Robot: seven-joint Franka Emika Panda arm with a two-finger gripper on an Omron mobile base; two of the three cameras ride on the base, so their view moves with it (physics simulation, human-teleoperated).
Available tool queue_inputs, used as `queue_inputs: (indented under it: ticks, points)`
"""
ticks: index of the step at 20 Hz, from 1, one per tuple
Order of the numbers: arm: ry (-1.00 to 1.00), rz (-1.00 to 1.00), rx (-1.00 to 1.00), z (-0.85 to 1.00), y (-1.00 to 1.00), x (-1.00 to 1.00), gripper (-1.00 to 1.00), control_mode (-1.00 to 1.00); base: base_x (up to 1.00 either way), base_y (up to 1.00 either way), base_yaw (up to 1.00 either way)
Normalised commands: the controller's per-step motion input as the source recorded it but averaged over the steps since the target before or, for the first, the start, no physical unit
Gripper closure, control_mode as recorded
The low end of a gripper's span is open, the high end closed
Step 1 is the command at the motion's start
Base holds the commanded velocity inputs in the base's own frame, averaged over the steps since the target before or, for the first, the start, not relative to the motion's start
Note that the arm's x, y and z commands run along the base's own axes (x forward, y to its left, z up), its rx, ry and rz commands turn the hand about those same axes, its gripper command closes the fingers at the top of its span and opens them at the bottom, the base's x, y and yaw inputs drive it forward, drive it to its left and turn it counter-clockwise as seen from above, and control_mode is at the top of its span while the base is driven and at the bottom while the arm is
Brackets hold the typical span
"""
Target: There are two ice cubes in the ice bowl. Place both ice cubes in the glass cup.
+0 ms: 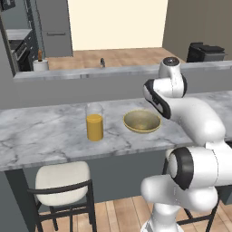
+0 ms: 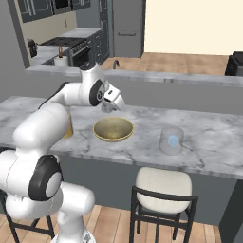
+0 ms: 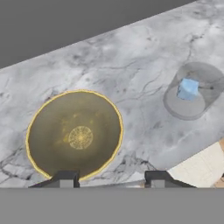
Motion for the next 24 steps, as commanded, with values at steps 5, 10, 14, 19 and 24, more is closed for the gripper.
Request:
queue_inputs:
  ticks: [5,10,14,19,24]
  points:
    - [0.08,-0.07,0.0,-0.25,-0.55,-0.02,1.0,-1.0,0.0,0.0,0.0]
    - [0.06,-0.1,0.02,-0.22,-0.74,0.0,1.0,-1.0,0.0,0.0,0.0]
    - [0.01,-0.08,0.16,0.0,-0.65,0.0,1.0,-1.0,0.0,0.0,0.0]
    - [0.02,-0.06,0.23,0.0,-0.51,0.0,1.0,-1.0,0.0,0.0,0.0]
    - [0.02,-0.01,0.01,0.0,-0.04,0.0,1.0,-1.0,0.0,0.0,0.0]
